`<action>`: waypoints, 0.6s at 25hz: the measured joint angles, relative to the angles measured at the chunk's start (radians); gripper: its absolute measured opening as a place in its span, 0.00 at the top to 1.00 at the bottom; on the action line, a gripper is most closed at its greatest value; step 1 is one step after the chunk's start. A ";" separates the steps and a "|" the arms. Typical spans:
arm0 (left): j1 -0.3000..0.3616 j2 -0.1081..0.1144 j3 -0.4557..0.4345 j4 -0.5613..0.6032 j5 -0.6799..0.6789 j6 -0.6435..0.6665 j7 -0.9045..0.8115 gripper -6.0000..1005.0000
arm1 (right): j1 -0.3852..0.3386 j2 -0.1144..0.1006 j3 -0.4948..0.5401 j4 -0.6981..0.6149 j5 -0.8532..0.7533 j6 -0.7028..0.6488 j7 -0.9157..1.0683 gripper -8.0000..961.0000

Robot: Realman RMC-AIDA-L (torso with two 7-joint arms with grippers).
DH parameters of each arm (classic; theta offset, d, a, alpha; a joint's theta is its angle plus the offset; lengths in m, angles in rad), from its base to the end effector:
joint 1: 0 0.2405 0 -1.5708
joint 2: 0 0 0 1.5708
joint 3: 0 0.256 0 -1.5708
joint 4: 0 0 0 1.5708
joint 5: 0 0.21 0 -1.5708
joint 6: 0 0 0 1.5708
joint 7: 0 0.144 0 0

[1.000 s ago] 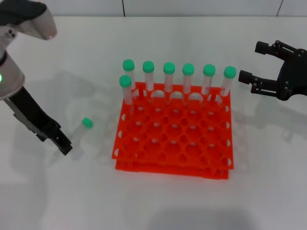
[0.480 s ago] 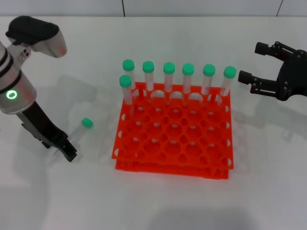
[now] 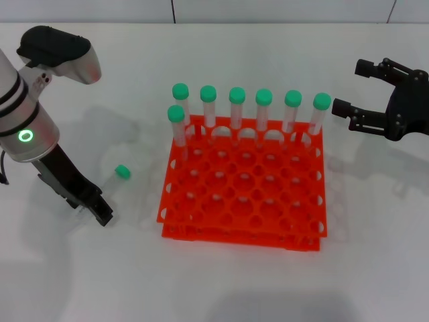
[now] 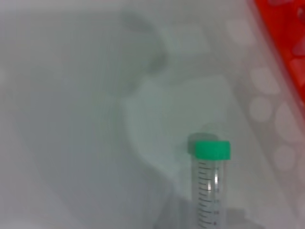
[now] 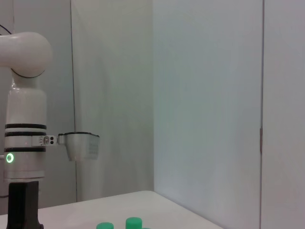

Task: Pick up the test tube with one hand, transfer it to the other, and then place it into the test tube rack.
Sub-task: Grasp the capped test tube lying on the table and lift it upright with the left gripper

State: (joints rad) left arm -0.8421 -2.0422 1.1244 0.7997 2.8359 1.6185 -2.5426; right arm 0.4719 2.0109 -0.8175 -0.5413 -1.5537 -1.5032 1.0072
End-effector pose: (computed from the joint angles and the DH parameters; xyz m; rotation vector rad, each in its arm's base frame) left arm -0.2413 0.3663 -0.0002 -2.4603 -1.3419 0.8683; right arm 0.2643 0.3396 0.0283 -2.4499 0.2485 0.8970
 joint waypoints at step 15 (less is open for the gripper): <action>-0.018 -0.002 0.029 -0.001 -0.004 0.033 -0.028 0.52 | -0.002 0.000 0.000 0.000 0.000 0.000 0.001 0.10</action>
State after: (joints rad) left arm -0.8606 -2.0440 1.1538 0.7987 2.8321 1.6513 -2.5709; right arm 0.4700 2.0109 -0.8175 -0.5416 -1.5539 -1.5032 1.0082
